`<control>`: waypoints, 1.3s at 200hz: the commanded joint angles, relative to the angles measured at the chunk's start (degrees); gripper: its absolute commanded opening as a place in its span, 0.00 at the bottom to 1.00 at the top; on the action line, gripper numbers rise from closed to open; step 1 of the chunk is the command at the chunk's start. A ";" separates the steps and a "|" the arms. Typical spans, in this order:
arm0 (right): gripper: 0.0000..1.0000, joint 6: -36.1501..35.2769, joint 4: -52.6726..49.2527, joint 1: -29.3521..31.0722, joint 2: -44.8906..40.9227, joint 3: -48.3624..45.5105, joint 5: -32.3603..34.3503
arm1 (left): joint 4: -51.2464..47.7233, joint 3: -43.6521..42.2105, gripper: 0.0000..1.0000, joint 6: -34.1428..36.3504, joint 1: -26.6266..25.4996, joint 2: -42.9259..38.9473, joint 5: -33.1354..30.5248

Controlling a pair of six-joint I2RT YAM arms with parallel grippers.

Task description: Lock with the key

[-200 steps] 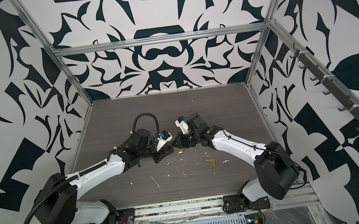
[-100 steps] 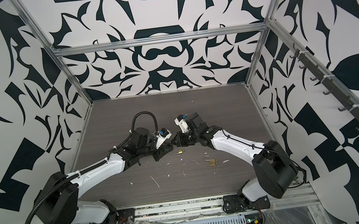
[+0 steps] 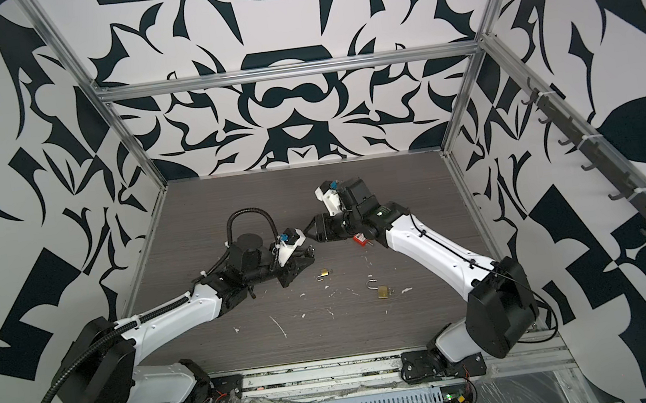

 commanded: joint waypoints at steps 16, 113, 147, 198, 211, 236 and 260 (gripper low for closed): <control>0.62 -4.31 0.43 -1.33 -5.61 2.03 6.35 | -0.04 -0.73 0.00 -6.27 -0.12 -2.31 -2.39; 0.55 -3.84 26.32 -0.98 -18.54 -22.58 7.74 | 23.28 -7.75 0.00 -71.14 -0.12 1.52 -23.99; 0.51 -5.19 25.17 1.40 -14.35 -21.81 6.52 | 30.82 -9.77 0.00 -85.07 0.38 5.73 -22.58; 0.39 -9.37 23.63 5.63 -9.80 -21.39 5.99 | 35.10 -9.56 0.00 -93.49 0.93 10.89 -16.13; 0.36 -9.33 23.89 5.86 -8.88 -21.41 5.39 | 35.26 -9.44 0.00 -93.54 0.94 11.20 -15.22; 0.34 -9.63 24.40 5.90 -7.01 -21.03 4.61 | 33.81 -8.78 0.00 -92.60 1.11 10.74 -13.47; 0.30 -9.52 25.60 5.92 -4.92 -20.68 4.26 | 30.87 -8.39 0.00 -91.42 1.28 9.49 -12.84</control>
